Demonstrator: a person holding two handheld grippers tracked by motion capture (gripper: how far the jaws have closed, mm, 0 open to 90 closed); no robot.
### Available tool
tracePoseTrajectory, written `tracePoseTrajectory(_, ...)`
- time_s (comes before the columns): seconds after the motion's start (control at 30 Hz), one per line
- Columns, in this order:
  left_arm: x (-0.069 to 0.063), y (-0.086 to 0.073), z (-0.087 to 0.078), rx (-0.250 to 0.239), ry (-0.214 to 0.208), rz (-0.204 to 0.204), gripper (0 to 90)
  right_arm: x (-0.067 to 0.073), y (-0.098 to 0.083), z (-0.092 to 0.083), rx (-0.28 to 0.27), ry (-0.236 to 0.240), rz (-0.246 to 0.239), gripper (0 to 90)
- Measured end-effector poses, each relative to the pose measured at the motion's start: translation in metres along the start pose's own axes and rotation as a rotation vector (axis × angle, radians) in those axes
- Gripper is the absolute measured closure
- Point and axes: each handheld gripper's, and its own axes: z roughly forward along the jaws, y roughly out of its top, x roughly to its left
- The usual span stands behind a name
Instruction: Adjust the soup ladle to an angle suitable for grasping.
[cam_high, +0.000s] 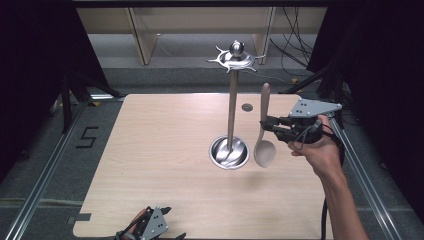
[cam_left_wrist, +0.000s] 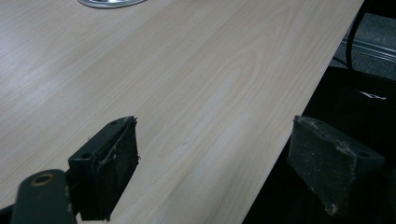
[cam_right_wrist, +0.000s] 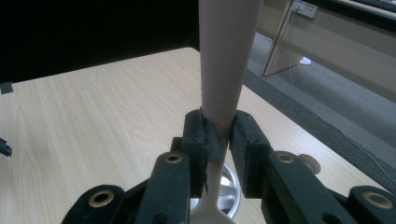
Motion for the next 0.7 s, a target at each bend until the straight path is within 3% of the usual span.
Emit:
tracePoseTrajectory(0.1, 0.001, 0.001, -0.001, 0.015, -0.019, 0.001, 15.2, -0.001, 0.007, 0.001, 0.004, 0.0, 0.0, 77.1)
tracePoseTrajectory(0.13, 0.001, 0.001, -0.001, 0.015, -0.019, 0.001, 15.1, 0.0, 0.008, 0.002, -0.014, -0.02, -0.003, 77.1)
tracePoseTrajectory(0.2, 0.001, 0.001, -0.001, 0.015, -0.019, 0.001, 15.1, 0.0, 0.013, 0.003, -0.003, 0.0, -0.002, 77.1)
tracePoseTrajectory(0.33, 0.0, 0.0, -0.001, 0.0, -0.012, -0.007, 15.1, -0.001, 0.019, 0.003, -0.012, -0.02, -0.008, 77.1)
tracePoseTrajectory(0.37, -0.001, 0.0, -0.001, -0.005, -0.02, -0.015, 15.1, -0.002, 0.021, 0.003, 0.002, -0.007, -0.007, 77.1)
tracePoseTrajectory(0.5, 0.0, 0.0, -0.001, 0.003, -0.01, -0.002, 15.1, -0.005, 0.024, 0.003, 0.004, -0.015, -0.01, 77.1)
tracePoseTrajectory(0.53, 0.0, 0.0, -0.001, 0.0, -0.012, -0.007, 15.1, -0.005, 0.024, 0.004, -0.004, -0.016, 0.008, 77.1)
tracePoseTrajectory(0.63, 0.001, 0.0, -0.001, 0.004, -0.01, -0.002, 15.1, -0.01, 0.026, 0.005, 0.003, -0.018, -0.015, 77.1)
tracePoseTrajectory(0.7, 0.0, 0.0, -0.001, 0.0, -0.012, -0.007, 15.1, -0.008, 0.027, 0.006, 0.003, -0.025, 0.011, 77.1)
